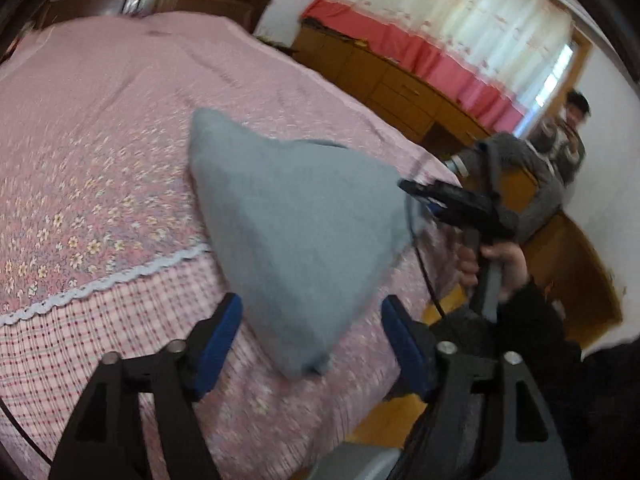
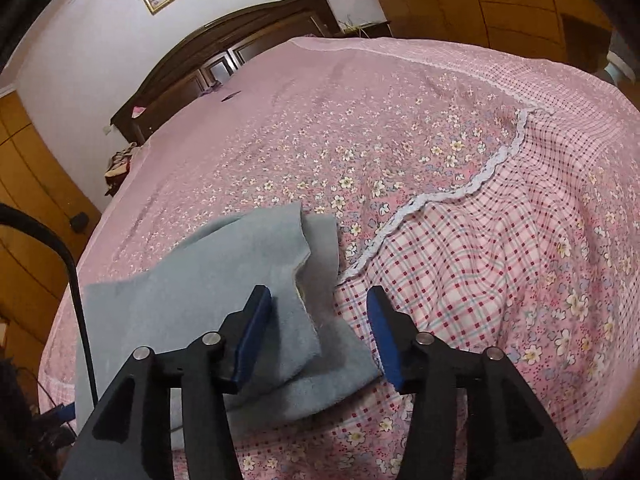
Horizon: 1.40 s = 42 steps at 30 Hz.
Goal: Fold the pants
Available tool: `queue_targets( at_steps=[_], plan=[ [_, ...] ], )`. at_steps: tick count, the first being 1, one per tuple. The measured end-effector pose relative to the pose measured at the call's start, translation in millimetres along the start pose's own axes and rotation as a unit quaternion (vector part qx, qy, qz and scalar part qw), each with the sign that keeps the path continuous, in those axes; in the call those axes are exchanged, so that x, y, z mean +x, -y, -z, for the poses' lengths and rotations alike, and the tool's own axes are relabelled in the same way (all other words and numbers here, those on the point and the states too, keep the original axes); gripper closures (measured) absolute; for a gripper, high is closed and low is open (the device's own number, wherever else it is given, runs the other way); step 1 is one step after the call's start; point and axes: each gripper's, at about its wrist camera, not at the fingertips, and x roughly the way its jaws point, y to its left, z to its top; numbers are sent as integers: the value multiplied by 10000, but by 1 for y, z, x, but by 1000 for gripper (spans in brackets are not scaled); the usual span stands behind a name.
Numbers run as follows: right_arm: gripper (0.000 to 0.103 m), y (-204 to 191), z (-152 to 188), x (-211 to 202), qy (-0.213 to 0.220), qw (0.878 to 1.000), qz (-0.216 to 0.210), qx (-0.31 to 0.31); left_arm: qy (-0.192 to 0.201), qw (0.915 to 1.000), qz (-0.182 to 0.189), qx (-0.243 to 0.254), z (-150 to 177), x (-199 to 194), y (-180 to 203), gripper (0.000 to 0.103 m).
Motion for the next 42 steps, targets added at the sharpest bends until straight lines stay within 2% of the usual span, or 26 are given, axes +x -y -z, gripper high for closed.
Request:
queue_targets(
  at_steps=[2, 4, 5, 6, 7, 8, 9, 10, 12, 13, 14, 15, 16, 17, 18, 19, 20, 22, 23, 26, 27, 30, 34, 37, 40, 42],
  plan=[
    [50, 8, -2, 3, -61, 9995, -191, 258, 85, 9990, -218, 378, 7, 0, 16, 21],
    [50, 19, -6, 8, -179, 9968, -480, 612, 223, 9939, -864, 645, 15, 10, 24, 22],
    [50, 23, -7, 10, -247, 9942, -682, 790, 284, 9899, -1218, 673, 17, 16, 25, 25],
    [53, 25, -7, 11, -296, 9927, -794, 855, 403, 9877, -1380, 610, 18, 19, 24, 34],
    [68, 25, -7, 12, -333, 9919, -869, 868, 482, 9875, -1420, 482, 20, 21, 20, 36],
    [75, 23, -8, 11, -345, 9920, -917, 799, 520, 9877, -1446, 282, 21, 24, 16, 36],
    [87, 21, -8, 8, -290, 9926, -922, 730, 489, 9876, -1487, 65, 23, 29, 9, 36],
    [92, 15, -9, 3, -214, 9936, -906, 642, 387, 9884, -1464, -56, 25, 34, 4, 37],
    [94, 5, -15, -11, -14, 9938, -989, 503, 307, 9899, -1377, -149, 34, 36, 0, 39],
    [95, -2, -17, -17, 77, 9933, -1066, 443, 313, 9924, -1178, -174, 37, 35, 2, 39],
    [95, -11, -21, -24, 177, 9928, -1128, 348, 316, 9962, -785, -189, 41, 33, 5, 37],
    [95, -21, -25, -31, 267, 9923, -1188, 233, 370, 9981, -457, -166, 44, 28, 9, 31],
    [95, -33, -29, -37, 342, 9912, -1275, 96, 515, 9974, -488, -86, 47, 25, 13, 28],
    [95, -46, -34, -43, 389, 9898, -1373, -23, 652, 9952, -733, -7, 50, 26, 15, 27],
    [95, -56, -37, -47, 425, 9884, -1453, -108, 647, 9901, -1243, 44, 51, 33, 16, 28],
    [95, -71, -40, -52, 470, 9866, -1550, -191, 521, 9892, -1372, 5, 51, 41, 14, 29],
    [95, -86, -46, -57, 514, 9833, -1727, -263, 392, 9902, -1332, -118, 51, 47, 9, 29],
    [95, -107, -51, -63, 539, 9773, -2023, -310, 577, 9909, -1136, -425, 51, 44, 0, 30],
    [95, -117, -54, -67, 544, 9737, -2184, -351, 666, 9904, -1083, -535, 50, 40, -5, 34],
    [95, -157, -59, -81, 629, 9645, -2486, -625, 665, 9856, -1372, -732, 51, 37, -17, 66],
    [95, -169, -59, -86, 673, 9612, -2573, -730, 673, 9848, -1377, -814, 53, 35, -21, 72],
    [95, -191, -61, -103, 821, 9526, -2772, -947, 733, 9804, -1590, -908, 62, 17, -31, 77],
    [96, -202, -57, -112, 1026, 9495, -2776, -1043, 1080, 9633, -2393, -555, 70, -13, -22, 76],
    [96, -188, -41, -105, 1132, 9553, -2540, -1006, 991, 9561, -2682, -648, 80, -18, -34, 76],
    [96, -151, -22, -70, 845, 9745, -1991, -592, 830, 9551, -2731, -796, 86, -13, -45, 76],
    [96, -116, -2, -35, 480, 9888, -1387, -278, 849, 9546, -2738, -811, 88, -15, -44, 76]
  ],
)
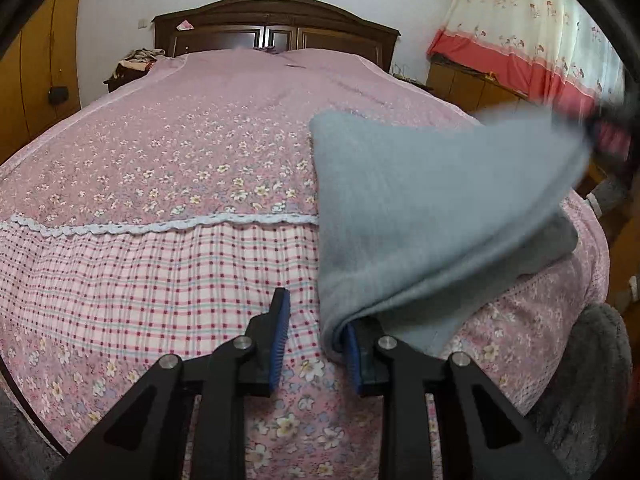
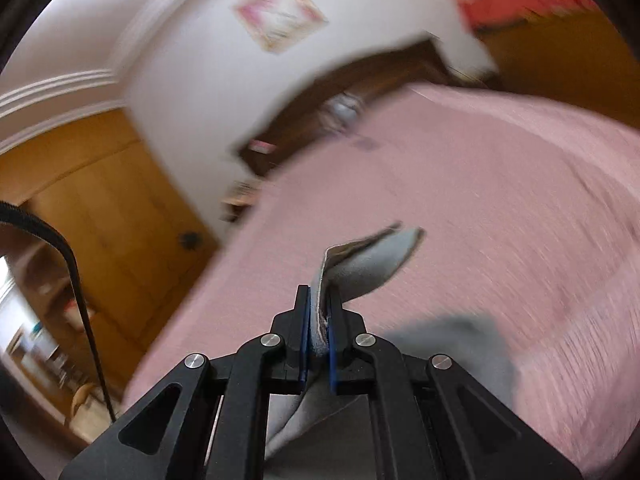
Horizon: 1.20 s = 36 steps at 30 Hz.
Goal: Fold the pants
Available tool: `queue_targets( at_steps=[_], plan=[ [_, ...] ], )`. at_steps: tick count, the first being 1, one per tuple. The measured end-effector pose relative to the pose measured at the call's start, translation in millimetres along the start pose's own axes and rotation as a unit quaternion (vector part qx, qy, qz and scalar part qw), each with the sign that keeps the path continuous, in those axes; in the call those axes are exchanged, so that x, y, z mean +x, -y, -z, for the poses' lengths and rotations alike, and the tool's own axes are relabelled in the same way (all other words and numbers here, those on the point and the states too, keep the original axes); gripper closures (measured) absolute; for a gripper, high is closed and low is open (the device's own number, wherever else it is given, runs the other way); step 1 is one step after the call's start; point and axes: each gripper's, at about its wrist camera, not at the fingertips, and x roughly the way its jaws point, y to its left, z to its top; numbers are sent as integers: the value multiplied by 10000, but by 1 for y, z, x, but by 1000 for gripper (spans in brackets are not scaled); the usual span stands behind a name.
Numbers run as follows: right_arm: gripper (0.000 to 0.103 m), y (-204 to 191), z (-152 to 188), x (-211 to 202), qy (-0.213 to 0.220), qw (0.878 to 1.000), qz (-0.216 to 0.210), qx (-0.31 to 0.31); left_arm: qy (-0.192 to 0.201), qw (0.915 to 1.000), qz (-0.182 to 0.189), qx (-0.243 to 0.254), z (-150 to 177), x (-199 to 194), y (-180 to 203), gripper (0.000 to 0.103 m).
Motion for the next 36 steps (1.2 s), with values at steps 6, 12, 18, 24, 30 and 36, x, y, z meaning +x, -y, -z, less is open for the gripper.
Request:
queue_targets(
  at_steps=[6, 12, 18, 24, 30, 36],
  plan=[
    [97, 108, 60, 41, -768, 9878, -103, 1354, -47, 9969, 422, -658, 4, -3, -37, 75],
    [96, 95, 62, 25, -523, 9949, 73, 864, -19, 9962, 620, -616, 9, -11, -55, 70],
    [54, 63, 55, -22, 631, 9942, 827, -268, -25, 9906, 1298, -426, 4, -29, -48, 69],
    [70, 37, 53, 16, -22, 9903, 1075, -878, 734, 9838, 1602, -337, 2, -68, -36, 68],
    [96, 27, 56, 18, 67, 9839, 1320, -1205, 719, 9858, 1401, -577, 2, -75, -40, 68],
    [97, 22, 42, -18, 344, 9931, 831, -752, 912, 9883, 1149, -420, -16, -75, -40, 68]
  ],
)
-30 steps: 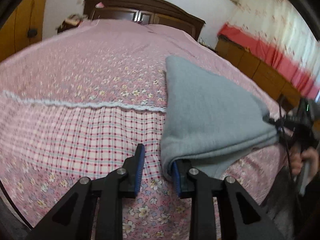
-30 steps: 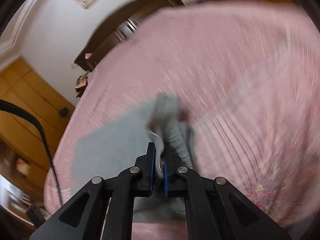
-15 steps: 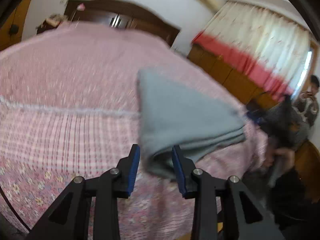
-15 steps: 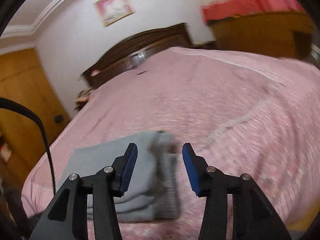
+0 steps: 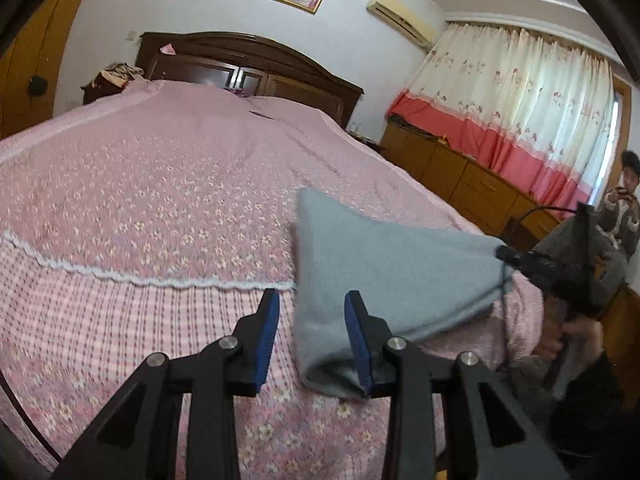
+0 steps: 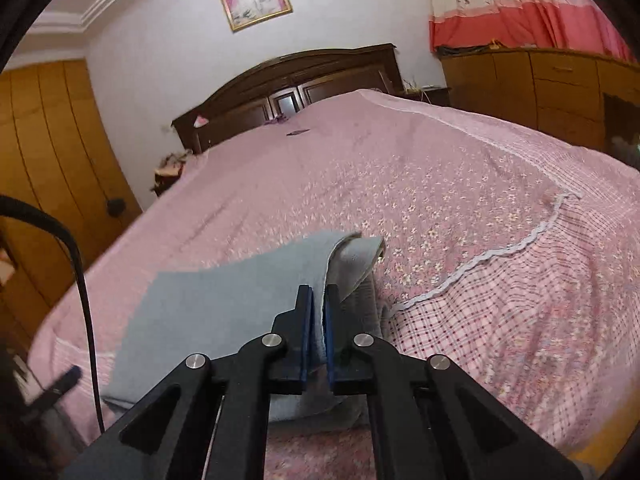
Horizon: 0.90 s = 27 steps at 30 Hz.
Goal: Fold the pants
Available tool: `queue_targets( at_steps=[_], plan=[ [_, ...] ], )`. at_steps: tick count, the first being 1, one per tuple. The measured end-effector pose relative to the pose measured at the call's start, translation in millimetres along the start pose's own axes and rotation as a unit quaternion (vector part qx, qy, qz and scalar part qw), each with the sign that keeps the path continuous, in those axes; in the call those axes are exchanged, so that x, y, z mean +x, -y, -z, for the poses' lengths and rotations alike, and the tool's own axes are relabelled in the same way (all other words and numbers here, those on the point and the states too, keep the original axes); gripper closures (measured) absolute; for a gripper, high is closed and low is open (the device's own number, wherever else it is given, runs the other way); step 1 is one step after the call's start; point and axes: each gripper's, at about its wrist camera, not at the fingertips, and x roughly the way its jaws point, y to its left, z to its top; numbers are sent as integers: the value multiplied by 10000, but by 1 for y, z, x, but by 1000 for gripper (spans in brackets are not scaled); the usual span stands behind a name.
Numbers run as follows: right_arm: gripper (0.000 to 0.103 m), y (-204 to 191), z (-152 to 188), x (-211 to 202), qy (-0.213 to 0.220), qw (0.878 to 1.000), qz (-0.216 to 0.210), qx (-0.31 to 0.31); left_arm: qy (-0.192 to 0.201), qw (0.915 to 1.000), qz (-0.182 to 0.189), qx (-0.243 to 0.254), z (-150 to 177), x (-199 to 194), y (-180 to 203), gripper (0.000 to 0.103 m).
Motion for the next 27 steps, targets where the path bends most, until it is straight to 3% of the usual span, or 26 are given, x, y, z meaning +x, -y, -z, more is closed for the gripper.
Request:
queue_targets(
  at_steps=[2, 5, 9, 12, 14, 15, 16, 20, 22, 25, 27],
  plan=[
    [97, 8, 0, 5, -155, 9996, -44, 221, 79, 9999, -109, -37, -12, 7, 4, 68],
    [94, 17, 9, 30, -563, 9978, 222, 280, 66, 9999, 9, 122, -17, 15, 14, 60],
    [68, 29, 15, 48, -791, 9950, 492, 361, -224, 9930, 77, 1156, 1, 27, 44, 40],
    [68, 42, 9, 35, -531, 9961, 109, 701, -536, 9826, -46, 1778, 26, 39, 53, 39],
    [74, 49, 6, 27, -393, 9949, -199, 907, -665, 9788, -262, 1918, 34, 50, 52, 38],
    [96, 52, 4, 26, -431, 9934, -425, 974, -724, 9779, -397, 1919, 35, 56, 52, 38],
    [102, 54, 4, 26, -487, 9926, -488, 998, -717, 9785, -462, 1875, 34, 61, 49, 38],
    [102, 61, 2, 21, -548, 9913, -642, 1011, -498, 9810, -950, 1618, 29, 73, 45, 38],
    [102, 68, 2, 14, -525, 9900, -713, 1102, -574, 9799, -1234, 1462, 29, 83, 38, 38],
    [102, 80, -1, 3, -443, 9865, -818, 1349, -683, 9840, -1139, 1185, 31, 90, 30, 36],
    [102, 85, -6, -5, -397, 9837, -920, 1491, -607, 9857, -1145, 1076, 28, 92, 27, 43]
  ],
)
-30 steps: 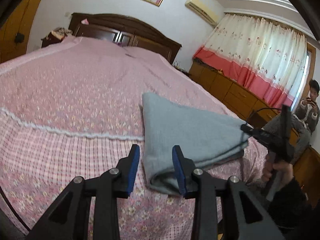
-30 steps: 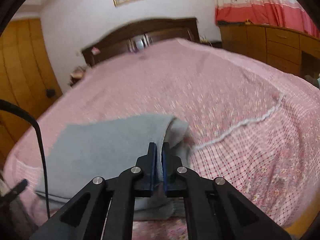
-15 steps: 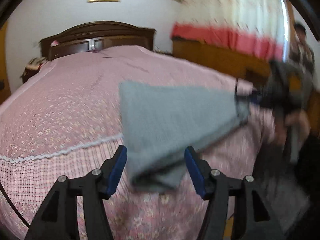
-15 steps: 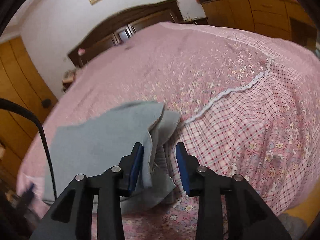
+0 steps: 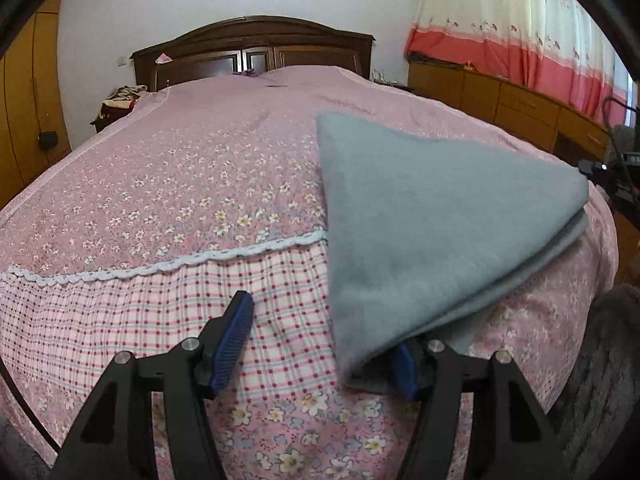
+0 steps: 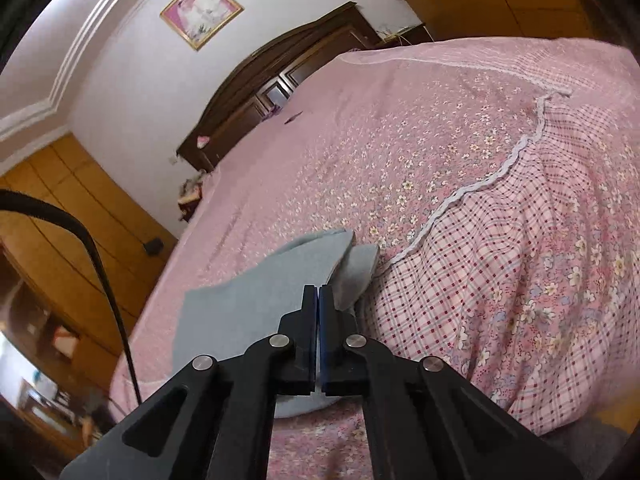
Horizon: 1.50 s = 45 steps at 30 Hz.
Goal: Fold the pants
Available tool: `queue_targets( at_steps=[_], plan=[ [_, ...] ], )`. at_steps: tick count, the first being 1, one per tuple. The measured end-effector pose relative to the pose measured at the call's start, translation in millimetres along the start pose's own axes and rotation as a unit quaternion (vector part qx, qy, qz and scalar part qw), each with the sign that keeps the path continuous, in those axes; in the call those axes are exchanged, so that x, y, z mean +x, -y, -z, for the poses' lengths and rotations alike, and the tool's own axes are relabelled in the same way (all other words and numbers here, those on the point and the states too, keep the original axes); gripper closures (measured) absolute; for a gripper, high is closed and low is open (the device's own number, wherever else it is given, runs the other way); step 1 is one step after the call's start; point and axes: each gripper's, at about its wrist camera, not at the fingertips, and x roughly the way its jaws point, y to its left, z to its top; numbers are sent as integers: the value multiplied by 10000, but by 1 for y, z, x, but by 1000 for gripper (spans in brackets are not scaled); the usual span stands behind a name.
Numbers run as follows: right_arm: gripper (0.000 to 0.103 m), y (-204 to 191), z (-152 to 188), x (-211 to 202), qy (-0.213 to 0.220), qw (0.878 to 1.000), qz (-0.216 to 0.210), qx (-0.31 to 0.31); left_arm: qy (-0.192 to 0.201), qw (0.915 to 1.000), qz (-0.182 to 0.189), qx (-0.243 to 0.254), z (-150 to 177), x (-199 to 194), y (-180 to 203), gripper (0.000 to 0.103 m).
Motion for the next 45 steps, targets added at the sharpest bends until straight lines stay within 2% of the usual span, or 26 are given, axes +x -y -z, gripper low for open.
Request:
queue_targets(
  at_steps=[7, 11, 14, 17, 18, 19, 20, 21, 23, 24, 25, 26, 30, 32, 34, 35, 39, 42, 44, 45],
  plan=[
    [102, 5, -5, -36, 97, 9998, 164, -35, 152, 9971, 137, -737, -3, -6, -14, 49],
    [102, 3, 10, -37, -187, 9981, 515, -268, 50, 9905, 340, -1330, -3, -9, -27, 49],
    [102, 5, 23, -28, -410, 9960, 726, -310, 48, 9892, 454, -1396, -1, -16, -32, 49],
    [100, 5, 30, -28, -257, 9958, 727, -489, 33, 9879, 632, -1419, 7, -25, -35, 49],
    [86, 4, 33, -28, -197, 9958, 665, -593, 28, 9874, 671, -1435, 11, -28, -38, 48],
    [65, 2, 35, -28, -147, 9960, 538, -695, 18, 9866, 716, -1466, 13, -30, -39, 48],
    [59, 0, 38, -29, -89, 9961, 370, -794, 17, 9861, 735, -1492, 16, -38, -32, 48],
    [58, -2, 41, -28, -77, 9957, 258, -881, 12, 9854, 761, -1522, 18, -40, -34, 48],
    [59, -5, 43, -22, -195, 9946, 229, -994, 9, 9848, 790, -1548, 21, -44, -33, 48],
    [71, -5, 42, -18, -282, 9941, 239, -1024, 5, 9847, 797, -1550, 22, -44, -33, 48],
    [96, -7, 40, -14, -394, 9937, 194, -1035, 1, 9848, 800, -1544, 21, -45, -33, 48],
    [97, -11, 38, -13, -468, 9932, 115, -1059, -2, 9848, 806, -1541, 20, -44, -34, 48],
    [96, -34, 29, -29, -199, 9892, -103, -1447, -20, 9844, 852, -1539, 20, -43, -35, 48],
    [86, -34, 26, -37, -57, 9891, -248, -1453, -27, 9839, 881, -1553, 18, -39, -36, 48],
    [57, -29, 23, -39, -53, 9909, -456, -1265, -27, 9834, 900, -1573, 18, -37, -37, 48],
    [56, -33, 20, -33, -133, 9917, -451, -1196, -23, 9833, 902, -1577, 18, -37, -37, 48],
    [56, -46, 14, -9, -502, 9894, 96, -1357, -45, 9838, 885, -1560, 19, -36, -36, 48],
    [55, -42, 13, -6, -506, 9928, -292, -1043, -51, 9835, 913, -1564, 20, -35, -39, 48],
    [54, -40, 13, -2, -599, 9932, 18, -997, -58, 9840, 891, -1541, 21, -33, -38, 48],
    [54, -40, 14, -4, -506, 9934, 248, -1003, -57, 9843, 887, -1523, 21, -34, -38, 48]
  ],
)
